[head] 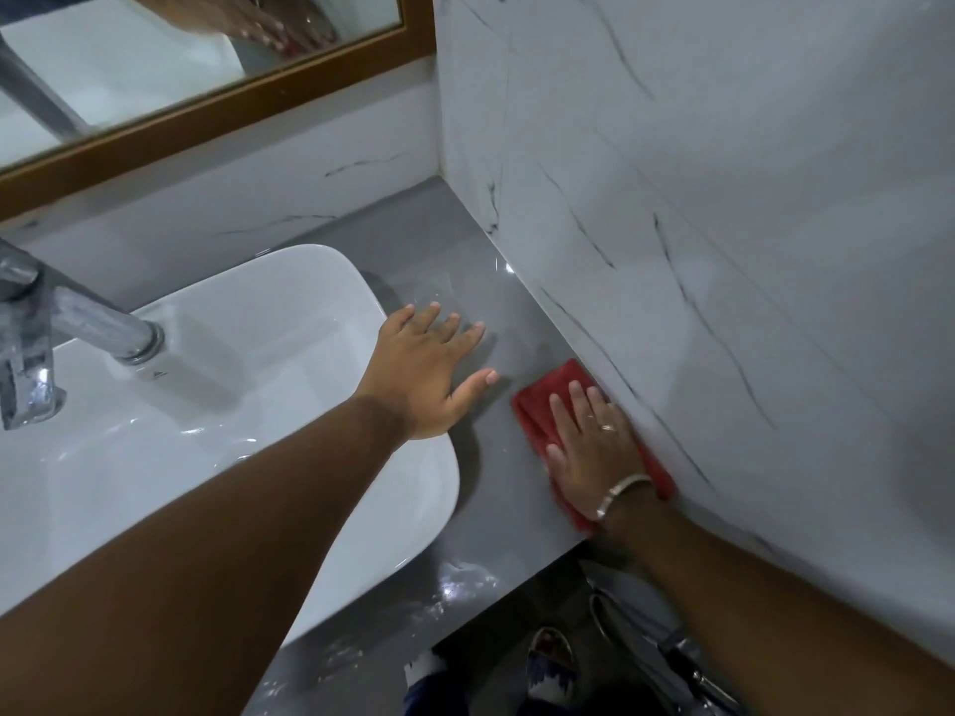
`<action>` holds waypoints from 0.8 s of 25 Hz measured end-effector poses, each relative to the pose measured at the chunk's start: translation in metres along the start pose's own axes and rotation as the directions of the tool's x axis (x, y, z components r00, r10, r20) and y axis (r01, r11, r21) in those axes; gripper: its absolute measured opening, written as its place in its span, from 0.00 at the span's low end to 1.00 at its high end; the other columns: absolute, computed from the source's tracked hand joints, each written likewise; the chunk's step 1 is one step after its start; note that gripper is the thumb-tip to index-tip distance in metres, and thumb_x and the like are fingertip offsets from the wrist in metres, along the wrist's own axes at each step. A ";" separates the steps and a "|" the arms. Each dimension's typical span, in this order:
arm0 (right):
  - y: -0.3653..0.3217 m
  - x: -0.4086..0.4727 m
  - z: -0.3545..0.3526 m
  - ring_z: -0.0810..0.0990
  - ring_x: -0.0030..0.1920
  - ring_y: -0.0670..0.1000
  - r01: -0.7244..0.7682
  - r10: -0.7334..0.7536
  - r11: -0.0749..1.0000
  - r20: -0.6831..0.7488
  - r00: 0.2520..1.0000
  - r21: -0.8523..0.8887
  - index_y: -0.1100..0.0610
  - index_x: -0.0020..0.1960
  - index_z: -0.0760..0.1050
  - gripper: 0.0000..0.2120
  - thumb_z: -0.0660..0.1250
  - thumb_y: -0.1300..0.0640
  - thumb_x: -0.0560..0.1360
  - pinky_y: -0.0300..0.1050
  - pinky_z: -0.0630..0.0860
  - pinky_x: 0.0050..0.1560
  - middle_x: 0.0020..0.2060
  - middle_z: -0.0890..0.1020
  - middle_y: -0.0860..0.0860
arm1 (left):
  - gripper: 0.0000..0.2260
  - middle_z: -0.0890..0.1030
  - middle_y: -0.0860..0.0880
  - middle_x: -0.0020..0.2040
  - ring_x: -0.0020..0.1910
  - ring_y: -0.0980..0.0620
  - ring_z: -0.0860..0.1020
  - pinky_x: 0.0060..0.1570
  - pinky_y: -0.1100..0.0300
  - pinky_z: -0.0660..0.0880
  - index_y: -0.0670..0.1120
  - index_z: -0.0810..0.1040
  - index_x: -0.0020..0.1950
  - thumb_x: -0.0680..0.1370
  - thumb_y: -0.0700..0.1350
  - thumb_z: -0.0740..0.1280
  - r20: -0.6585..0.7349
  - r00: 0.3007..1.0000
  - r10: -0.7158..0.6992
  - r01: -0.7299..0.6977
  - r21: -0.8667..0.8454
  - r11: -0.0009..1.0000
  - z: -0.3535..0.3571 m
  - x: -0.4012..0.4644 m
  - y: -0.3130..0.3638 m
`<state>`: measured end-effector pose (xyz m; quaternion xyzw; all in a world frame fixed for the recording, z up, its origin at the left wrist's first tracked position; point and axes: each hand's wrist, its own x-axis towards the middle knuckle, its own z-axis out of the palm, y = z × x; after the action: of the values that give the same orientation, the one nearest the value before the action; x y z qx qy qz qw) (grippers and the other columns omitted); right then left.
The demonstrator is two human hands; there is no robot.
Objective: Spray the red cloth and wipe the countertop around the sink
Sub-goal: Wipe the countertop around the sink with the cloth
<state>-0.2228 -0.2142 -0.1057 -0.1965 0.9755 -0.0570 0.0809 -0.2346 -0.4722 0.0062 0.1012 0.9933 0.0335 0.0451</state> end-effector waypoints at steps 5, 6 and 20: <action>-0.027 -0.065 0.027 0.63 0.76 0.61 0.516 -0.515 0.856 0.103 0.851 0.016 0.53 0.77 0.61 0.35 0.62 0.42 0.73 0.59 0.59 0.72 0.77 0.63 0.59 | 0.34 0.74 0.43 0.72 0.76 0.38 0.64 0.74 0.42 0.57 0.51 0.68 0.76 0.79 0.67 0.41 0.008 1.000 -0.005 0.005 0.001 1.000 0.000 0.000 0.001; -0.002 -0.068 0.021 0.65 0.75 0.61 0.549 -0.547 0.836 0.077 0.833 -0.006 0.53 0.76 0.63 0.35 0.62 0.42 0.72 0.59 0.62 0.71 0.76 0.65 0.59 | 0.34 0.74 0.43 0.72 0.76 0.38 0.64 0.74 0.42 0.57 0.51 0.67 0.76 0.79 0.67 0.41 0.003 1.000 -0.009 0.009 0.004 1.000 0.000 0.000 0.001; 0.026 -0.060 0.025 0.65 0.74 0.63 0.417 -0.418 0.909 -0.034 0.908 -0.017 0.50 0.77 0.62 0.34 0.63 0.42 0.73 0.63 0.65 0.70 0.77 0.64 0.58 | 0.34 0.74 0.43 0.72 0.76 0.39 0.64 0.74 0.42 0.58 0.52 0.67 0.76 0.79 0.67 0.41 0.001 1.000 -0.010 0.010 0.013 1.000 -0.001 -0.003 0.002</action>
<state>-0.1733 -0.1685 -0.1260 -0.3997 0.9125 -0.0720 0.0480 -0.2312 -0.4712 0.0073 0.0965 0.9939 0.0270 0.0452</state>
